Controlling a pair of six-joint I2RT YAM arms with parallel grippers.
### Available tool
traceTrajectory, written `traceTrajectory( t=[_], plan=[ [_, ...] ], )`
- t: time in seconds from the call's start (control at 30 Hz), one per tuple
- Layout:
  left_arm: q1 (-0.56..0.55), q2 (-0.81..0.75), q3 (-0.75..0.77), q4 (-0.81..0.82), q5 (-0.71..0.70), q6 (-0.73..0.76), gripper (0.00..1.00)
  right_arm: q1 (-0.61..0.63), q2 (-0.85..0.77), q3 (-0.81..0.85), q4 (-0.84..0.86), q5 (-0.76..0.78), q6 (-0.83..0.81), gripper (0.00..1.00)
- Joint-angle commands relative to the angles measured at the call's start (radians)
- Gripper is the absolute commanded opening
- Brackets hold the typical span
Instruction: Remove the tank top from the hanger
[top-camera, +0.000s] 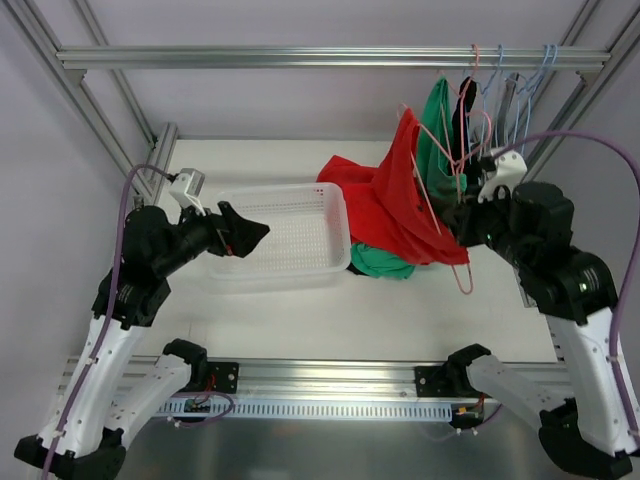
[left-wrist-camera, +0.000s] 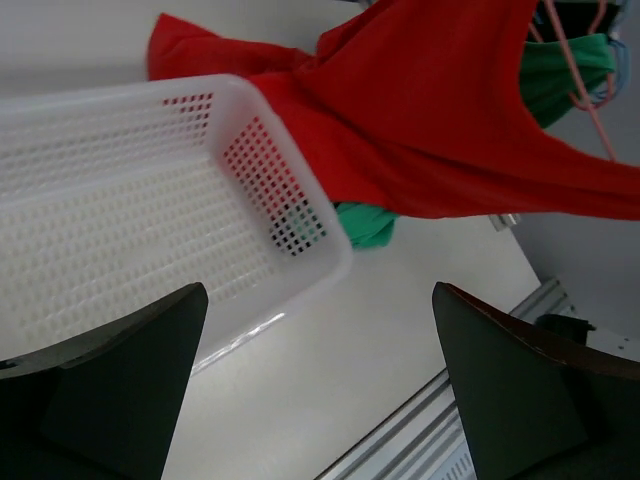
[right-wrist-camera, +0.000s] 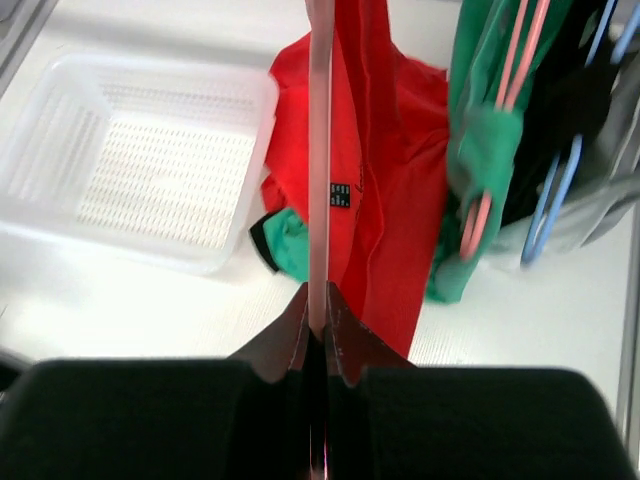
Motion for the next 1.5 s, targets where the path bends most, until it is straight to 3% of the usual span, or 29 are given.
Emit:
traceTrajectory(
  t=[0.0, 0.13, 0.23, 0.33, 0.57, 0.73, 0.83, 0.97, 1.03, 1.07, 1.1, 1.2, 1.3, 1.47],
  plan=[
    [-0.110, 0.111, 0.053, 0.291, 0.084, -0.057, 0.99, 0.001, -0.143, -0.040, -0.070, -0.108, 0.045, 0.00],
    [-0.480, 0.307, 0.209, 0.335, -0.187, 0.137, 0.99, -0.001, -0.253, -0.056, -0.195, -0.175, 0.060, 0.00],
    [-0.666, 0.476, 0.369, 0.339, -0.364, 0.291, 0.99, 0.001, -0.287, -0.011, -0.293, -0.217, 0.062, 0.00],
    [-0.754, 0.616, 0.498, 0.368, -0.410, 0.397, 0.99, -0.001, -0.299, 0.055, -0.372, -0.202, 0.060, 0.00],
    [-0.779, 0.841, 0.683, 0.425, -0.439, 0.470, 0.96, -0.001, -0.324, 0.156, -0.461, -0.185, 0.043, 0.00],
    [-0.779, 0.921, 0.739, 0.428, -0.386, 0.454, 0.72, 0.001, -0.330, 0.167, -0.472, -0.186, 0.036, 0.00],
    [-0.779, 0.941, 0.755, 0.431, -0.358, 0.432, 0.65, 0.001, -0.322, 0.171, -0.469, -0.188, 0.034, 0.00],
    [-0.779, 0.960, 0.768, 0.431, -0.312, 0.426, 0.64, 0.001, -0.321, 0.173, -0.464, -0.185, 0.034, 0.00],
    [-0.779, 0.971, 0.772, 0.457, -0.288, 0.415, 0.50, 0.001, -0.321, 0.173, -0.464, -0.179, 0.034, 0.00],
    [-0.779, 0.974, 0.774, 0.459, -0.285, 0.391, 0.29, 0.001, -0.322, 0.173, -0.461, -0.177, 0.034, 0.00],
    [-0.779, 0.977, 0.778, 0.459, -0.285, 0.388, 0.19, -0.001, -0.324, 0.175, -0.461, -0.176, 0.034, 0.00],
    [-0.778, 0.983, 0.775, 0.462, -0.300, 0.381, 0.01, 0.001, -0.330, 0.170, -0.461, -0.163, 0.031, 0.00],
    [-0.779, 0.969, 0.766, 0.462, -0.373, 0.359, 0.00, 0.001, -0.341, 0.139, -0.464, -0.128, 0.019, 0.00],
    [-0.778, 0.886, 0.705, 0.463, -0.681, 0.291, 0.00, 0.001, -0.380, 0.087, -0.498, -0.097, 0.008, 0.00]
  ],
)
